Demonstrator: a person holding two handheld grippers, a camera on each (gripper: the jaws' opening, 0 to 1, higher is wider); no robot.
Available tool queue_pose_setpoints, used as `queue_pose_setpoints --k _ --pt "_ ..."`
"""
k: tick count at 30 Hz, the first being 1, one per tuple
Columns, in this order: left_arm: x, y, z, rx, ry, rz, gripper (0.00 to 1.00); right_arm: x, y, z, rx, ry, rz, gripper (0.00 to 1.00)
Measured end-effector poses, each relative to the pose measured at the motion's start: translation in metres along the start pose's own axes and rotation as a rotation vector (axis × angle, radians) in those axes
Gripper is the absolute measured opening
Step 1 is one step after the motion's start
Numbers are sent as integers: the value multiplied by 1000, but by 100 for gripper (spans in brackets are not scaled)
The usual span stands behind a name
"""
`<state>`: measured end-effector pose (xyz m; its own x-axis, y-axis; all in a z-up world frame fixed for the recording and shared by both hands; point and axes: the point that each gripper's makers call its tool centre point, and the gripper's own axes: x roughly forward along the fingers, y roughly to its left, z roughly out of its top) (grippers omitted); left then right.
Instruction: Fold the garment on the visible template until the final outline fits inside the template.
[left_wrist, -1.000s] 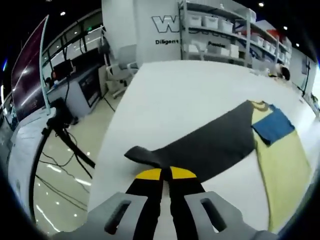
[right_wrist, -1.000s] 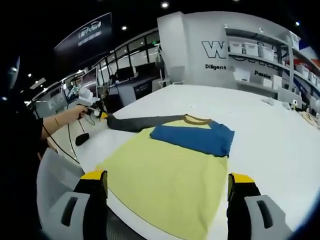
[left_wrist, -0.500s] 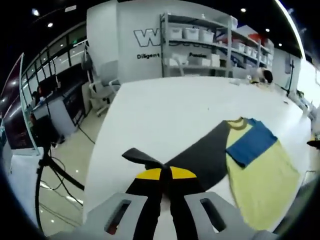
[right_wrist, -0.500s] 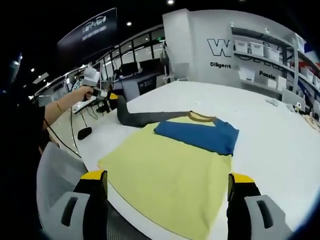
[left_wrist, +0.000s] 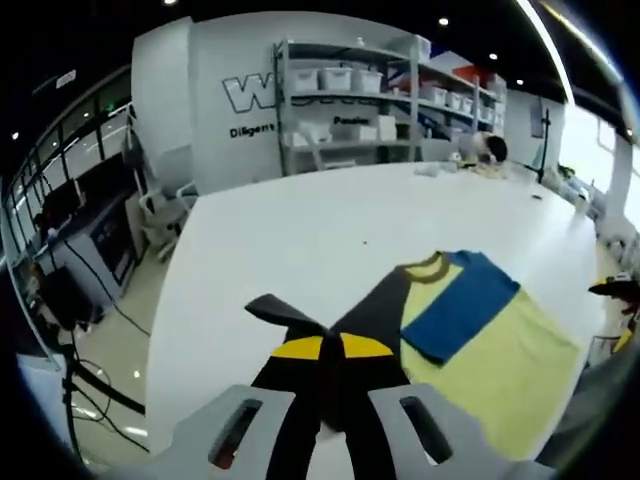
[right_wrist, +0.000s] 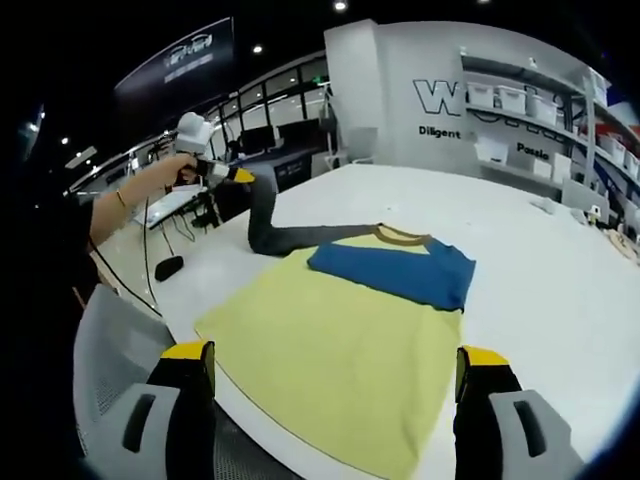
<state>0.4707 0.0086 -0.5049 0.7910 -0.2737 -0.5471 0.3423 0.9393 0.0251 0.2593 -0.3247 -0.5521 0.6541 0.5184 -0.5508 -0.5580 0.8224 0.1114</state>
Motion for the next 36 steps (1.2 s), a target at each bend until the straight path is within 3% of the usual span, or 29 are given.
queue_pose_setpoints --k 18,25,36 --pt "18 -84 63 125 -78 -138 5 1 -1 -2 -14 1 -6 99" --pt "26 -120 79 133 -108 -200 5 3 4 -7 -17 8 8 99" --pt "42 -167 88 153 -117 -290 5 5 7 -8 -47 23 12 99"
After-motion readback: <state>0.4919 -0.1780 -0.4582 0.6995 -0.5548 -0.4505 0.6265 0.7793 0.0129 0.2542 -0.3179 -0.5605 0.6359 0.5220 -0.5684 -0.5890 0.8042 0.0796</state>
